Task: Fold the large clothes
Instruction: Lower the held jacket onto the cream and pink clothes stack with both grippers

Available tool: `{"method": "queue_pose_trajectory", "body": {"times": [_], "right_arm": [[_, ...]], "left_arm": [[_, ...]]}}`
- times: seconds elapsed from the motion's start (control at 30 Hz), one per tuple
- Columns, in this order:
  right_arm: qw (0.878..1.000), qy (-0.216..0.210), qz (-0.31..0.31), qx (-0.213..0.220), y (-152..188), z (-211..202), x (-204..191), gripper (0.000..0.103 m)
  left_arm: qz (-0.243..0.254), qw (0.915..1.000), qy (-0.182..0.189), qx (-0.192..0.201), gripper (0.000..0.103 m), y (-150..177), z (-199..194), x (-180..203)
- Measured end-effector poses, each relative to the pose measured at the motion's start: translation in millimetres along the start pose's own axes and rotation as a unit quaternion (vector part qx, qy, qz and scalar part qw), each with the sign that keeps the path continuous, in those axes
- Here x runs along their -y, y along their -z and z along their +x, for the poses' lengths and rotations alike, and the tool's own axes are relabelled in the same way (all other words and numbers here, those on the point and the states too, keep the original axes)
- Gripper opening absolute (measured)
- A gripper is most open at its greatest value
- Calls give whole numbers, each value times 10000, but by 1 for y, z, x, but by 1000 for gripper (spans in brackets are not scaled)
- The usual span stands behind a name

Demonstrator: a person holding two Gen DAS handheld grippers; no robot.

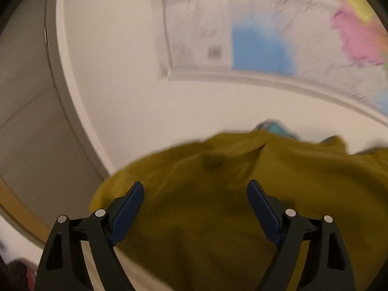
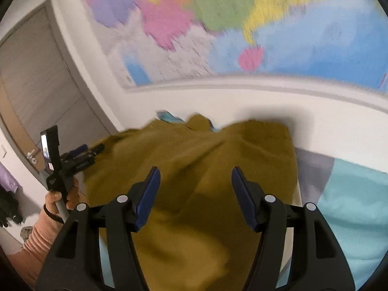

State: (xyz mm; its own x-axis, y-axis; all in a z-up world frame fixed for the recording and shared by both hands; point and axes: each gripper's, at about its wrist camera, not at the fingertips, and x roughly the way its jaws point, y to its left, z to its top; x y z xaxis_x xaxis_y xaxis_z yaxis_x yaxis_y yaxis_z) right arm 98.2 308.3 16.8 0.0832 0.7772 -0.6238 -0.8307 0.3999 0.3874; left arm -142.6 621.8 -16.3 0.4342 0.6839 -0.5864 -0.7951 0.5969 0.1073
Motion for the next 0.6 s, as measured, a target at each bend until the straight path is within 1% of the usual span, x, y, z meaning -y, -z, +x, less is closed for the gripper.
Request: {"method": "queue_pose_trajectory", "body": {"times": [0.07,0.1,0.17,0.2,0.27,0.3,0.37,0.4,0.47,0.5,0.57,0.6], "right_arm": [[9998,-58,79,-200,9,12,9,59],[9996,-131,132,-228,16,15,14,58],[9994,-184,136,-274,21,16,16,58],[9994,-135,116,-288,20,14,14,58],[9995,18,86,-305,16,6,7,58],[9997,63,38,-234,12,-1,2,59],[10000,11,-82,-6,6,-10,-9,59],[9997,-23,-190,160,2,-17,-19,59],[9986,-67,-431,293,0,-23,-33,59],[9980,-55,-548,325,1,-22,-42,59],[9967,-135,-773,201,6,-15,-53,60],[9961,-123,-873,33,12,-8,-56,61]], "left_arm": [[27,9997,29,-241,80,6,19,-1],[32,9990,147,-414,82,11,29,-1],[-128,9981,265,-541,82,14,36,-6],[-97,9983,243,-513,81,13,34,-6],[-16,9992,39,-400,76,10,25,-4],[0,9995,66,-312,76,8,18,-1],[6,9997,252,-31,76,4,-3,3],[62,9989,447,159,76,2,-20,11],[244,9962,763,342,76,2,-38,27],[402,9935,975,421,76,3,-49,39],[682,9867,1389,501,79,9,-66,62],[821,9821,1623,488,79,14,-72,75]]}}
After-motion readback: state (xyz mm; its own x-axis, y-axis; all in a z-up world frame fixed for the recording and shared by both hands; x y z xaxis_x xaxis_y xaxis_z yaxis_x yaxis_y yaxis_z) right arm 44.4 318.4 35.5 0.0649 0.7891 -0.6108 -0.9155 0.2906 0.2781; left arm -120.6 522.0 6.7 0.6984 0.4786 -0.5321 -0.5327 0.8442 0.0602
